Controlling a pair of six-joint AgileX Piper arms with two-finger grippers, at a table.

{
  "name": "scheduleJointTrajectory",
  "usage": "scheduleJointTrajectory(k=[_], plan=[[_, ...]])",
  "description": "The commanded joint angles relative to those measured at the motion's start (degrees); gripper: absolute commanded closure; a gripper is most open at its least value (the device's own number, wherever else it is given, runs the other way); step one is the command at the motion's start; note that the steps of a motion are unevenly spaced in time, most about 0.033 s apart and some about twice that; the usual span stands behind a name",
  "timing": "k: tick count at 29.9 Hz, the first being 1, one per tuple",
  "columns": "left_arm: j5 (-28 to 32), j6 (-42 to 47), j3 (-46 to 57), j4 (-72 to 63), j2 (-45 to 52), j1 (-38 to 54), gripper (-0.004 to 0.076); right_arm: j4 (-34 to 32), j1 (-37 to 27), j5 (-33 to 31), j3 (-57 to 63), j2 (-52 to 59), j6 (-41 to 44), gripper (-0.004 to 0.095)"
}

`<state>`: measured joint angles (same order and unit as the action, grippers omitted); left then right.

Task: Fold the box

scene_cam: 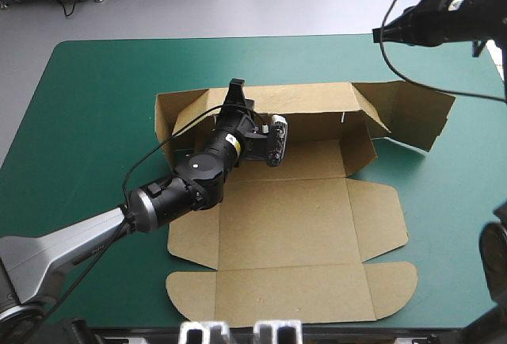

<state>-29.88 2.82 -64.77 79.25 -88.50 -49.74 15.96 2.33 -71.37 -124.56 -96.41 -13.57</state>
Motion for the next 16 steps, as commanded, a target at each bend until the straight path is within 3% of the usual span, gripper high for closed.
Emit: scheduleJointTrajectory(k=[1, 6, 13, 16], plan=[[-0.5, 6.3, 0.7, 7.4, 2.6, -0.5, 0.0734, 1.9, -0.2, -0.6, -9.9, -7.5, 0.7, 0.0932], [-3.7, 11.8, 1.0, 9.5, 2.6, -1.3, 0.0734, 3.2, -0.2, -0.6, -17.1, -16.7, 1.0, 0.0932], [-8.2, 20.7, 1.0, 16.8, 2.6, -1.7, 0.0734, -1.1, -1.3, -0.6, -12.2, -19.1, 1.5, 0.0933], [-8.2, 21.2, 1.0, 17.1, 2.6, -1.7, 0.0734, 2.9, -3.8, -0.6, -7.9, -18.1, -0.3, 0.0932]])
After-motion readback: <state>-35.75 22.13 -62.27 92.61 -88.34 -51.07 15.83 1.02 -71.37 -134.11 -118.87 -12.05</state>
